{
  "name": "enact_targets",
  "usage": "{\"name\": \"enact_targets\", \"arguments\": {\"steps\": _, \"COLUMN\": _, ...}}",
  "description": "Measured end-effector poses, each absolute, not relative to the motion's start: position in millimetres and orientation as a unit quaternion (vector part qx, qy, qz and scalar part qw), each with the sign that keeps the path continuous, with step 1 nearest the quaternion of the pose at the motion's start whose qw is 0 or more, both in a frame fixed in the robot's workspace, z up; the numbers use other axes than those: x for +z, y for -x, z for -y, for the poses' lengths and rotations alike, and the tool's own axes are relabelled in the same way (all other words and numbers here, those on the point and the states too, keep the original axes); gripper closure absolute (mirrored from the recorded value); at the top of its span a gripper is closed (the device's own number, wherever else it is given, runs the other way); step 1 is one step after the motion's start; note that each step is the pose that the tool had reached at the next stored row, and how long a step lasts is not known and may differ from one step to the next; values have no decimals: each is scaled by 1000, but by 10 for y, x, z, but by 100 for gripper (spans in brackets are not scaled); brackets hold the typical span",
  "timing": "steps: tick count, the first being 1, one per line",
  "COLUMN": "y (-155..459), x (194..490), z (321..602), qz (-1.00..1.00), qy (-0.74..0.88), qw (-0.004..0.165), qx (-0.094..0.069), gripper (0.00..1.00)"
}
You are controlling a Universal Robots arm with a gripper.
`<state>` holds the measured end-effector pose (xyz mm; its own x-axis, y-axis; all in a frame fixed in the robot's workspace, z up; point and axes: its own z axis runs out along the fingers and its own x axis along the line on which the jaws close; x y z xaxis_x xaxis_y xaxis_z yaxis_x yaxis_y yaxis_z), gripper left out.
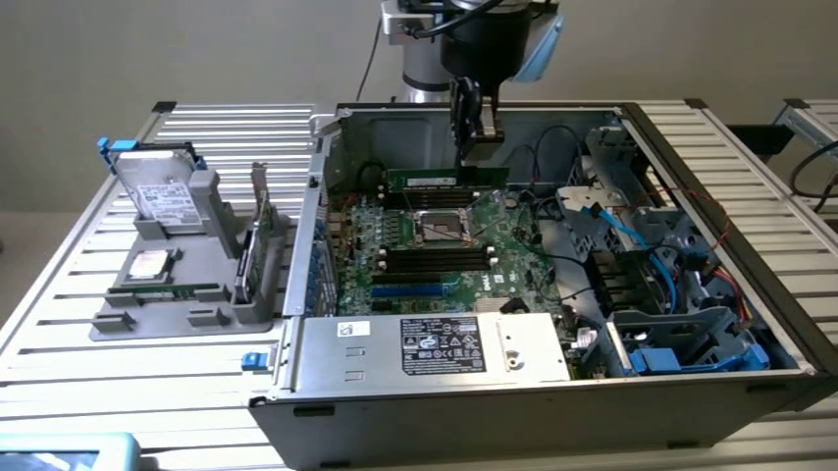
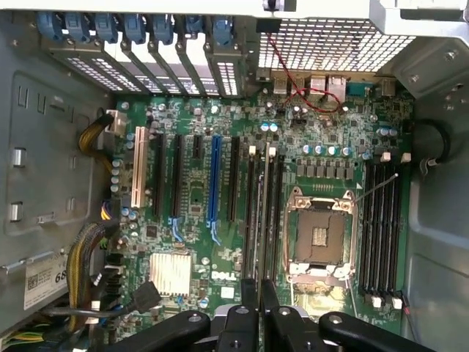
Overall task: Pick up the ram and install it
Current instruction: 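Insert the ram into the slot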
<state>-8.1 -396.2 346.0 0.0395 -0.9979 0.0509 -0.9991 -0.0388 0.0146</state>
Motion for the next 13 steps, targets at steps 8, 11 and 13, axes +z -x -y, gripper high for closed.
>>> {"name": "enact_targets", "arguments": {"steps": 8, "y": 81, "x": 3392, "z": 3878, "qz": 693, "qy": -720, "qw": 24, "qx": 18, "gripper": 87}}
{"name": "enact_targets", "arguments": {"steps": 11, "y": 82, "x": 3356, "z": 3843, "qz": 693, "qy": -720, "qw": 26, "qx": 20, "gripper": 87}}
{"name": "enact_targets", "arguments": {"steps": 13, "y": 84, "x": 3325, "z": 3830, "qz": 693, "qy": -720, "qw": 26, "qx": 20, "gripper": 87}}
